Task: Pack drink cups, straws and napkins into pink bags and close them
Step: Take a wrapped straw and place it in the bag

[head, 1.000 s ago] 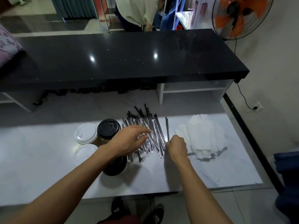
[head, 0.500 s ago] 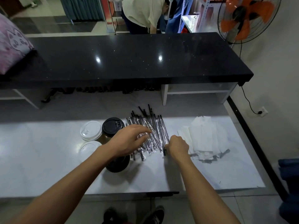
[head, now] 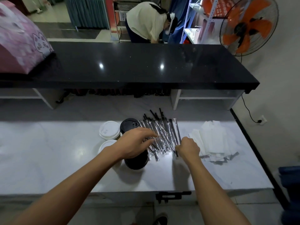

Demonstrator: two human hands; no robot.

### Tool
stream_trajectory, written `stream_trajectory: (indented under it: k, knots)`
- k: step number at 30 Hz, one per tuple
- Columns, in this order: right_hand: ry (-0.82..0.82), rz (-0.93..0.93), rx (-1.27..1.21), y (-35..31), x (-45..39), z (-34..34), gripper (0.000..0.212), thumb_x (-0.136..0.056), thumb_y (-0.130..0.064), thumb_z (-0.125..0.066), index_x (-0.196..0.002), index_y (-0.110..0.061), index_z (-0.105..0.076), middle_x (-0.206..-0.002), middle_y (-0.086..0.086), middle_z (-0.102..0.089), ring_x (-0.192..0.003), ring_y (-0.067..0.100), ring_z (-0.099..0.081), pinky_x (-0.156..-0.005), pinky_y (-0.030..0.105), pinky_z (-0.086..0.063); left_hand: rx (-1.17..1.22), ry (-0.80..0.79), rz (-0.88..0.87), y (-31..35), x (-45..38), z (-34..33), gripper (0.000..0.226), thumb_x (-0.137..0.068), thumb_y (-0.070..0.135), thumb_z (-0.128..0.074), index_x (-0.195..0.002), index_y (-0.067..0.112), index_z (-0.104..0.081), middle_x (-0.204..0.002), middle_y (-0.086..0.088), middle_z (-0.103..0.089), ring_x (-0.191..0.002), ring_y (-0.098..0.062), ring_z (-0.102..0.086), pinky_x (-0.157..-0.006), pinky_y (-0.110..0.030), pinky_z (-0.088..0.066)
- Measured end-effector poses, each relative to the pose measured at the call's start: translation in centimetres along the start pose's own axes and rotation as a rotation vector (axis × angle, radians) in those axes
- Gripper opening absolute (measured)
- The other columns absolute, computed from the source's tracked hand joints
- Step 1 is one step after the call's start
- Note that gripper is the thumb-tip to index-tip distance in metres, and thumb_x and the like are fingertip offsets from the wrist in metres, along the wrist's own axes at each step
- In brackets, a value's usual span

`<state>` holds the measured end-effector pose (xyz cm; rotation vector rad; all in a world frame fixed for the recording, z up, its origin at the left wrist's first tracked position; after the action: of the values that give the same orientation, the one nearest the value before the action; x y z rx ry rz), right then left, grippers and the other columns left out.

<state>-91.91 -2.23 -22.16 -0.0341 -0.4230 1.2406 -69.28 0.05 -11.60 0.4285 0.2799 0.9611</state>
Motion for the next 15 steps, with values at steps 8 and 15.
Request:
stream_trajectory:
  k: [8, 15]
  knots:
    - [0.087, 0.203, -0.37, -8.0, 4.8, 5.3, 0.012, -0.083, -0.02, -0.069, -0.074, -0.017, -0.063, -0.071, 0.001, -0.067, -0.065, 0.02, -0.066, -0.061, 0.033, -0.053, 0.053, 0.056, 0.041, -2.9, 4.2, 2.9, 0.031, -0.1, 0.04, -0.051, -0.124, 0.03, -0.068, -0.124, 0.012, -0.067, -0.116, -0.009, -0.058, -0.097, -0.035, -0.049]
    - [0.025, 0.463, -0.543, -21.4, 11.1, 5.5, 0.012, -0.082, -0.02, -0.078, -0.094, -0.018, -0.074, -0.081, -0.003, -0.075, -0.07, 0.012, -0.069, -0.071, 0.033, -0.058, 0.027, 0.172, 0.197, -10.1, 14.0, 7.5, 0.028, -0.102, 0.041, -0.053, -0.126, 0.035, -0.065, -0.132, 0.016, -0.064, -0.122, -0.008, -0.055, -0.102, -0.035, -0.047]
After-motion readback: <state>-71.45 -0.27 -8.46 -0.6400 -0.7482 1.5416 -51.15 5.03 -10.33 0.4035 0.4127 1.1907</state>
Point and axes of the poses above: each hand's wrist, its own x-axis away from the middle knuckle, its own z-axis out of the back of the hand, y = z × x, the point moved 6 cm from there along -x, towards the middle knuckle
